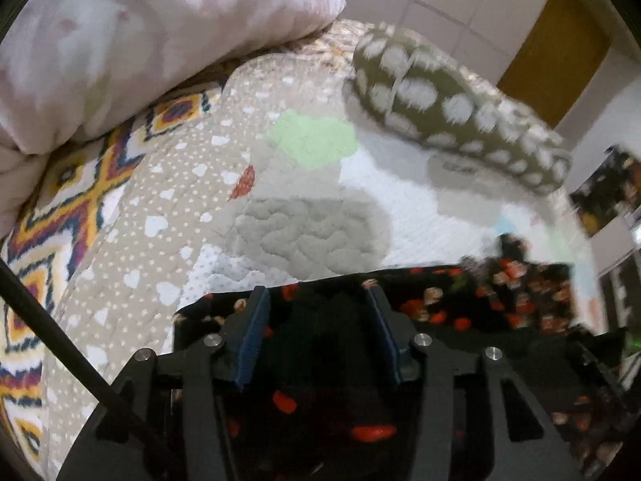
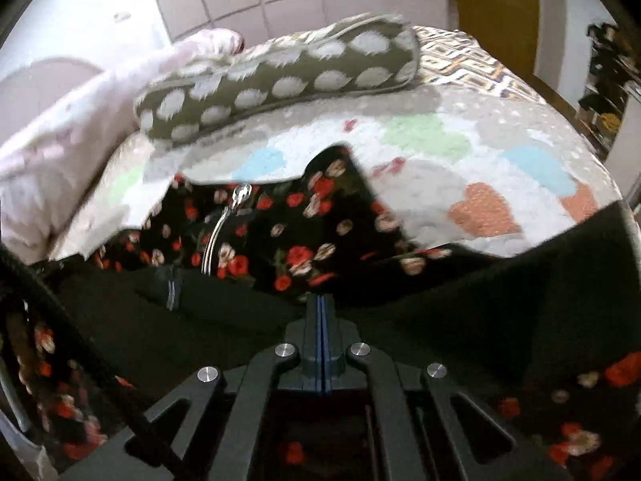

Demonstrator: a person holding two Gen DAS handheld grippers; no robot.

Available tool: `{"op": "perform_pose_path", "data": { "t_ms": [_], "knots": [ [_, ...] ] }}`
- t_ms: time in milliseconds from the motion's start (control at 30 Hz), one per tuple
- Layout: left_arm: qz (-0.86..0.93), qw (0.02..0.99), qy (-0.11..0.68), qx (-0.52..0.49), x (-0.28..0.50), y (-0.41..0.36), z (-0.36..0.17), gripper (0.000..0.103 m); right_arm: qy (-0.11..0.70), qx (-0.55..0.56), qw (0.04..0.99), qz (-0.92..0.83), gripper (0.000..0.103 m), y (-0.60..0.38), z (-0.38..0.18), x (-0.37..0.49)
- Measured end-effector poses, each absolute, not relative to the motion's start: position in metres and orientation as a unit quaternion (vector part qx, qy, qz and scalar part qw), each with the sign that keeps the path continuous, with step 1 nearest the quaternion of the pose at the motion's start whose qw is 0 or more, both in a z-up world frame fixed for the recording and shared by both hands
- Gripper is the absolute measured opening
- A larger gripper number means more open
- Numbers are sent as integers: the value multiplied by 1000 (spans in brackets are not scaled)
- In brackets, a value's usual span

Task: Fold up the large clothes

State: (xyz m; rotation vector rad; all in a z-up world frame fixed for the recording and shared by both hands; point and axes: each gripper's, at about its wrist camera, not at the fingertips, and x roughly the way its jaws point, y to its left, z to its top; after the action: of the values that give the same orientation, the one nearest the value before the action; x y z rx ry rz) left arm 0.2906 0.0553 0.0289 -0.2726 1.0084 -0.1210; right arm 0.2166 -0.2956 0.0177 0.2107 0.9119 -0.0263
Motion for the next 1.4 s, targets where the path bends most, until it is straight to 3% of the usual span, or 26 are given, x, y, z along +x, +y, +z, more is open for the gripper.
{"op": "perform_pose_path", "data": {
  "t_ms": [67, 200, 400, 567, 700, 800, 867, 967, 1233, 1400],
  "knots": [
    [-65, 869, 472, -136, 278, 62, 45, 49, 419, 109, 901, -18, 1, -306, 35, 205],
    [-70, 882, 451, -121, 244, 76, 75, 69, 396, 117, 910, -29, 2, -325, 63, 166],
    [-69, 882, 458, -92, 182, 98, 86, 70, 409, 149, 900, 8, 3, -343, 55, 88],
    [-55, 876, 477, -50, 131, 103, 76, 70, 444, 136, 883, -61, 0, -375, 18, 65],
    [-58, 878, 473, -28, 88, 96, 75, 70, 427, 131, 886, -123, 0, -386, 34, 47],
    [-70, 879, 471, -18, 62, 82, 73, 70, 407, 145, 894, -117, 12, -384, 49, 25],
    [-81, 877, 473, -15, 49, 71, 70, 70, 390, 150, 902, -109, 30, -377, 59, 8],
    [-90, 875, 475, -19, 28, 56, 62, 71, 363, 150, 915, -95, 38, -359, 69, -13],
    [-83, 856, 510, -28, -13, 41, 18, 72, 358, 124, 925, -2, 39, -274, 72, -5],
    [-85, 860, 503, -10, -25, 38, 4, 84, 384, 95, 914, 93, 39, -205, 63, 22]
  ]
}}
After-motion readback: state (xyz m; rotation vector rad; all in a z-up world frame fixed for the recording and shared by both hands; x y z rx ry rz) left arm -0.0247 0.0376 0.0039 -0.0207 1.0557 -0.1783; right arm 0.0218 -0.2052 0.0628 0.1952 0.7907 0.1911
